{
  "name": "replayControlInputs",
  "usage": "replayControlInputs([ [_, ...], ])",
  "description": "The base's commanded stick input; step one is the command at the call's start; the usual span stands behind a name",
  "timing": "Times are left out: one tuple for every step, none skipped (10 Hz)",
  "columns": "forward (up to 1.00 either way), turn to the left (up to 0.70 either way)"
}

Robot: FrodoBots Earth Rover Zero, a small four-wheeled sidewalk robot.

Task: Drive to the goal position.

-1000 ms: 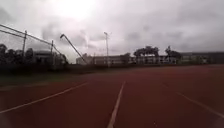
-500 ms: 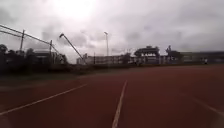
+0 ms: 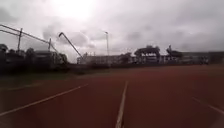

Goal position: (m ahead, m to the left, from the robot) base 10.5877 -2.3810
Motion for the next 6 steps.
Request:
replayControlInputs([
  [0.5,0.0],
  [0.5,0.0],
  [0.5,0.0],
  [0.5,0.0],
  [0.5,0.0],
  [0.5,0.0],
])
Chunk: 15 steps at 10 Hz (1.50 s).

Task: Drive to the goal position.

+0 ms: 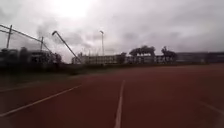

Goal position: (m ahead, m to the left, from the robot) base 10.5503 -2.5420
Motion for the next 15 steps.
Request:
replayControlInputs([
  [0.5,0.0],
  [0.5,0.0],
  [0.5,0.0],
  [0.5,0.0],
  [0.5,0.0],
  [0.5,0.0],
  [0.5,0.0],
  [0.5,0.0],
  [0.5,0.0],
  [0.5,0.0],
  [0.5,0.0],
  [0.5,0.0],
  [0.5,0.0],
  [0.5,0.0],
  [0.5,0.0],
])
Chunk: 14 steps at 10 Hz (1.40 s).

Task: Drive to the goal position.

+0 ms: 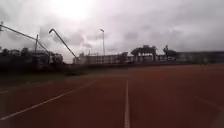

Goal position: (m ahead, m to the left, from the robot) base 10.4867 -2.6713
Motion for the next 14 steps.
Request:
replayControlInputs([
  [0.5,0.0],
  [0.5,0.0],
  [0.5,0.0],
  [0.5,0.0],
  [0.5,0.0],
  [0.5,0.0],
  [0.5,0.0],
  [0.5,0.0],
  [0.5,0.0],
  [0.5,0.0],
  [0.5,0.0],
  [0.5,0.0],
  [0.5,0.0],
  [0.5,0.0],
])
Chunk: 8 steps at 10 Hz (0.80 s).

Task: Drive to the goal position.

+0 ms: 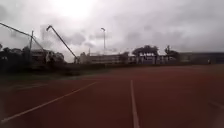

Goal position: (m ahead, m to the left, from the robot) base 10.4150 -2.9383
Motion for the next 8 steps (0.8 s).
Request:
replayControlInputs([
  [0.5,0.0],
  [0.5,0.0],
  [0.5,0.0],
  [0.5,0.0],
  [0.5,0.0],
  [0.5,0.0],
  [0.5,0.0],
  [0.5,0.0],
])
